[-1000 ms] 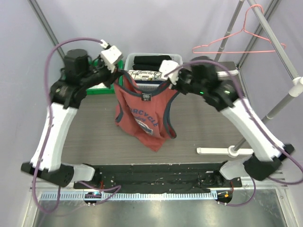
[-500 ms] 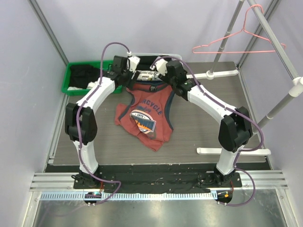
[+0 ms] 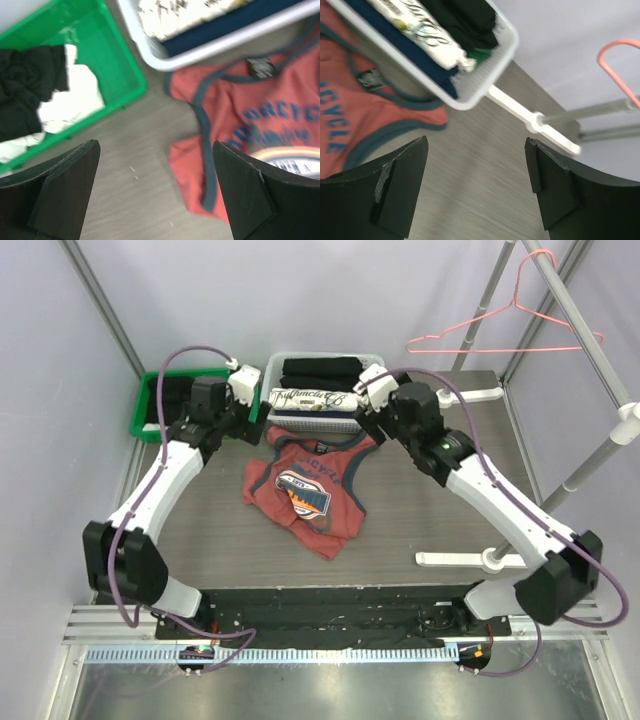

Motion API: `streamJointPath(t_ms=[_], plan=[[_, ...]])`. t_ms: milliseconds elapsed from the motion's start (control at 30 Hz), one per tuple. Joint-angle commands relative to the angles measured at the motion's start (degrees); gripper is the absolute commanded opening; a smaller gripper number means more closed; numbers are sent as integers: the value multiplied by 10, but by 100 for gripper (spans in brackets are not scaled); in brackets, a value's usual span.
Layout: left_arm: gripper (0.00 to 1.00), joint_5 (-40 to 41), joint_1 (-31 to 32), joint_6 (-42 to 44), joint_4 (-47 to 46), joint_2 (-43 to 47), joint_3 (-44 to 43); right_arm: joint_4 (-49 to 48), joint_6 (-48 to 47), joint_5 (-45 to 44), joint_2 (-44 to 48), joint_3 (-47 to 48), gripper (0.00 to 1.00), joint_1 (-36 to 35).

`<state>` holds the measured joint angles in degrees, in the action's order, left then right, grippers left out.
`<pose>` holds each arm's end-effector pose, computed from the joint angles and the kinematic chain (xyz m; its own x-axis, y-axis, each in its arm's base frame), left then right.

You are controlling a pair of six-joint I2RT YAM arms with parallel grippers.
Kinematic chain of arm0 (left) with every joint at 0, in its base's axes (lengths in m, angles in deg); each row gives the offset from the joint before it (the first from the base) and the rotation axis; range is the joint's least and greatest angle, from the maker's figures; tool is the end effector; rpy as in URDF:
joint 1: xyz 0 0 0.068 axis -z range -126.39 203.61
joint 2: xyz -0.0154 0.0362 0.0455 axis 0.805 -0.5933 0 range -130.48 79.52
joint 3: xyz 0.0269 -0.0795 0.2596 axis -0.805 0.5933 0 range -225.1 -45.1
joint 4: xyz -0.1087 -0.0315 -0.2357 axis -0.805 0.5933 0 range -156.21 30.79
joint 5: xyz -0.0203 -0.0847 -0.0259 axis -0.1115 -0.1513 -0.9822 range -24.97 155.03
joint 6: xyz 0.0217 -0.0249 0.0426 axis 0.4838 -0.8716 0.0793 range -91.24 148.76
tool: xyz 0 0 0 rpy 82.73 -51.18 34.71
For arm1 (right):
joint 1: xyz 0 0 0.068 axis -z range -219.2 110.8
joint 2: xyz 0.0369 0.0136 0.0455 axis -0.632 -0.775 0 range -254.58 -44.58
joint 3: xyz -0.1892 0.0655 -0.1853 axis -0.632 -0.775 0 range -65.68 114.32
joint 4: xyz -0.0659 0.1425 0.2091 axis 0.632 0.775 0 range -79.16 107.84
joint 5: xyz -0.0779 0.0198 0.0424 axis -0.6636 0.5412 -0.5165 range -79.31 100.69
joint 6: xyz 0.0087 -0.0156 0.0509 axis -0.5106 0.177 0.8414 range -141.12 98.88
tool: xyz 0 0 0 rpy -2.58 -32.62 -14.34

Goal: Place the tank top on the hanger
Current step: Adjust the hanger at the center of the board.

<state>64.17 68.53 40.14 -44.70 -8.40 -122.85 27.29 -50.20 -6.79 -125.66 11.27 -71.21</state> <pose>0.3432 -0.0920 0.3356 -0.4442 0.3227 -0.8358 0.3647 0.9172 0.1603 0.2845 0.1652 0.3785 -0.1306 -0.6284 -0.7668 -0.3784 0.7465 -0.5473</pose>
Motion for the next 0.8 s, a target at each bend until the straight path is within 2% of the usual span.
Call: streamJointPath(t_ms=[0,100,300,533,767], plan=[[100,-132,-16,2,21,63,86,68,87,163,47,-76,84,10],[100,-214,-45,2,29,65,124,68,114,273,47,-131,82,35],[100,-293,-80,41,48,48,150,83,167,366,-13,-167,77,73],[100,-305,-82,94,78,12,150,112,176,458,-108,-150,75,129],[100,-327,-86,141,106,-26,147,132,155,546,-167,-142,71,136]])
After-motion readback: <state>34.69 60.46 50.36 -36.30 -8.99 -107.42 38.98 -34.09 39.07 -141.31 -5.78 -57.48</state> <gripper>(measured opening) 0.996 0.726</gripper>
